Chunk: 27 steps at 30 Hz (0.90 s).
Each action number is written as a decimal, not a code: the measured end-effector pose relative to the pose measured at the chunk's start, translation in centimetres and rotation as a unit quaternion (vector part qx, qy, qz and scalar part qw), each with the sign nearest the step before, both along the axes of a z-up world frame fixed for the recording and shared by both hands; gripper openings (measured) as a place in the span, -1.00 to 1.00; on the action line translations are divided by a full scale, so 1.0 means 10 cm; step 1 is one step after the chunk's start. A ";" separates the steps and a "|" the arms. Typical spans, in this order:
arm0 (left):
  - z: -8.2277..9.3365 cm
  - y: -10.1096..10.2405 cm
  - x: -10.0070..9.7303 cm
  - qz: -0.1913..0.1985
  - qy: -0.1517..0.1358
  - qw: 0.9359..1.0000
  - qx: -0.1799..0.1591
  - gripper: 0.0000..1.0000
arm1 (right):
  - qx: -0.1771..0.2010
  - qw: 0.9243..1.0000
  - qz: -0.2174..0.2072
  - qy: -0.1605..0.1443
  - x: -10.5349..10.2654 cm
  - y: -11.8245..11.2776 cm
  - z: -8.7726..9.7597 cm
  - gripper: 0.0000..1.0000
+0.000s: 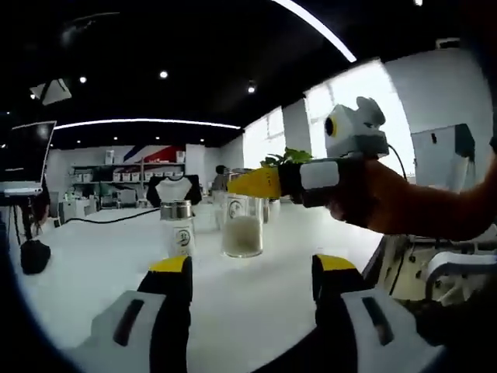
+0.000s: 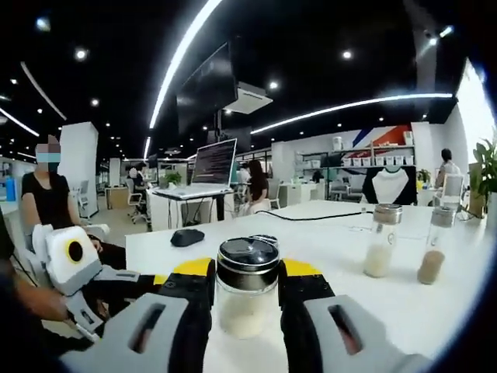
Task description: Rotate the seasoning bottle until the label or dispensing opening points toward the visible target arrow and the bottle remains upright within the marked orientation range
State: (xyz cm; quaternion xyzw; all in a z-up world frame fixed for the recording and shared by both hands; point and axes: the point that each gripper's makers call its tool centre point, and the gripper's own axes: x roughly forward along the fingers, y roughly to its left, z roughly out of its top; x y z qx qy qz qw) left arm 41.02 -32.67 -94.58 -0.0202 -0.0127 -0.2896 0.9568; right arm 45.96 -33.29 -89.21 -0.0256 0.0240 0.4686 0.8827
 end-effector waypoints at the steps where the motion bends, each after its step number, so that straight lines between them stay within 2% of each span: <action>1: 0.00 0.00 0.00 0.002 -0.005 1.000 0.010 0.21 | -0.002 1.000 -0.003 -0.001 -0.03 0.00 -0.02 -0.41; 4: 0.01 -0.04 -0.03 0.004 -0.017 1.000 0.019 0.00 | -0.010 1.000 -0.007 -0.010 -0.12 -0.01 -0.05 -0.41; 7: 0.04 -0.07 -0.05 0.002 -0.025 0.999 0.025 0.00 | -0.014 1.000 -0.007 -0.015 -0.23 -0.01 -0.04 -0.41; 10: -0.02 -0.10 -0.05 0.002 -0.025 0.998 0.051 -0.01 | -0.016 1.000 -0.008 -0.022 -0.34 0.01 -0.03 -0.41; 14: -0.01 -0.13 -0.07 -0.005 -0.033 0.998 0.052 -0.07 | -0.013 1.000 -0.010 -0.022 -0.45 0.05 -0.08 -0.40; 17: 0.01 -0.12 -0.08 0.004 -0.043 0.998 0.055 -0.13 | -0.010 1.000 -0.014 -0.020 -0.51 0.06 -0.11 -0.40; 20: 0.03 -0.12 -0.09 0.005 -0.047 0.997 0.059 -0.15 | 0.009 1.000 -0.028 -0.003 -0.53 0.05 -0.11 -0.40; 23: 0.00 -0.11 -0.08 0.015 -0.052 0.996 0.067 -0.17 | 0.050 0.997 -0.044 0.026 -0.55 0.04 -0.07 -0.40; 27: 0.00 -0.09 -0.07 0.025 -0.056 0.996 0.064 -0.28 | 0.061 0.996 -0.051 0.028 -0.59 0.04 -0.06 -0.40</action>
